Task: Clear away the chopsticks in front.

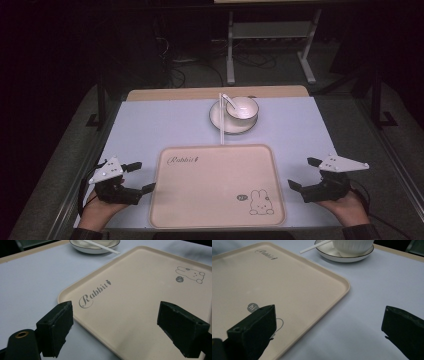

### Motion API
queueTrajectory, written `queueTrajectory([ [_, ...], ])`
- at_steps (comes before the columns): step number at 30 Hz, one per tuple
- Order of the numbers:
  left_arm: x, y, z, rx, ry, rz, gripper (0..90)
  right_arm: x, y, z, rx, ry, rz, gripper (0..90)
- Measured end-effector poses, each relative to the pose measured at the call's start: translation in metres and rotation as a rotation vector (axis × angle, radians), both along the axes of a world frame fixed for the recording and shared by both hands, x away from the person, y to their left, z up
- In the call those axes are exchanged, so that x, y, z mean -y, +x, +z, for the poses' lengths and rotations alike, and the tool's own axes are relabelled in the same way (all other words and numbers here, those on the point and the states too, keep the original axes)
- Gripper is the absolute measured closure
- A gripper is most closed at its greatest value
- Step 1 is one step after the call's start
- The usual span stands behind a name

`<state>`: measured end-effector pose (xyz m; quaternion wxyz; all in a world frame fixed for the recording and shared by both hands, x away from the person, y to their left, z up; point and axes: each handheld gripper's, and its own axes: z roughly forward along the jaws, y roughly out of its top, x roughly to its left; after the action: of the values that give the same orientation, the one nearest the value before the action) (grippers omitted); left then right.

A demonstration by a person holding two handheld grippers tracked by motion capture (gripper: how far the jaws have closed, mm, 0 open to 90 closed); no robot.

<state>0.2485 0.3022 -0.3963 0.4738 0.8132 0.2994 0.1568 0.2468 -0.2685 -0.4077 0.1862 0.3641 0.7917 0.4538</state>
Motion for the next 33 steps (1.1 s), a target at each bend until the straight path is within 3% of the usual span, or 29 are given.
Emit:
queueTrajectory([
  [8,0.002,0.003,0.002,-0.012,0.001,0.006,13.0,0.000,0.000,0.000,-0.001,-0.005,0.006,0.0],
  [23,0.015,0.023,0.008,-0.046,0.020,0.025,13.3,-0.004,-0.001,-0.001,0.002,-0.038,0.010,0.0],
  [33,0.028,0.039,0.013,-0.043,0.025,0.056,13.3,-0.004,-0.003,0.000,0.010,-0.046,0.006,0.0],
])
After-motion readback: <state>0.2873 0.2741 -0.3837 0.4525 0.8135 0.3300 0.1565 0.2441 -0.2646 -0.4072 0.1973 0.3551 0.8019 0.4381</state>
